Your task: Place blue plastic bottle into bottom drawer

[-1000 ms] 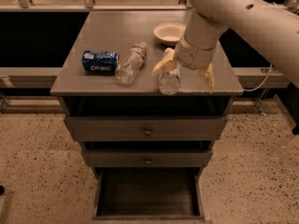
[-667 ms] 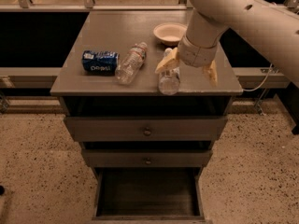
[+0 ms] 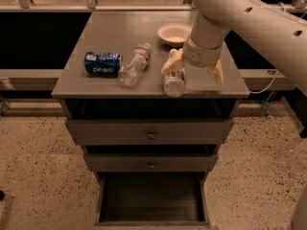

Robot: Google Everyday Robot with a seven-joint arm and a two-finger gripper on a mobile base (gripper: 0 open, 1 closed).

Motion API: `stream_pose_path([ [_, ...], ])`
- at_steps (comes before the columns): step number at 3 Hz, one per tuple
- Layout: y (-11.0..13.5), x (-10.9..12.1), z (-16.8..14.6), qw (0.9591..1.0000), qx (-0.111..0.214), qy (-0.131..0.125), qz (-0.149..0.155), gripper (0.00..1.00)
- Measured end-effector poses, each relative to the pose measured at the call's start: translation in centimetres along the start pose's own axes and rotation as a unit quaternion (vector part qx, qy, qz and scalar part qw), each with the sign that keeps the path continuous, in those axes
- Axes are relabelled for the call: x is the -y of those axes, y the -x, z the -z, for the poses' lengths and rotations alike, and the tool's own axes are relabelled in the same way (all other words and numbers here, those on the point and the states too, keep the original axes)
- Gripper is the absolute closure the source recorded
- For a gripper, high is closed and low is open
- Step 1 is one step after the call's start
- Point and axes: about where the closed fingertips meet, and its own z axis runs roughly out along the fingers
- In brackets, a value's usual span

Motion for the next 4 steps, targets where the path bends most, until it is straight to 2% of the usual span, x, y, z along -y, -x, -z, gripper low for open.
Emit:
stream_pose_path([
  [1, -1.6, 0.0, -0.5, 0.9998, -0.01, 0.004, 0.017, 0.25],
  [2, -2.4, 1.5, 0.3, 0.9989, -0.024, -0.001, 0.041, 0.48],
  [4, -1.8, 4.2, 0.4, 0.9941, -0.019, -0.062, 0.087, 0.93],
])
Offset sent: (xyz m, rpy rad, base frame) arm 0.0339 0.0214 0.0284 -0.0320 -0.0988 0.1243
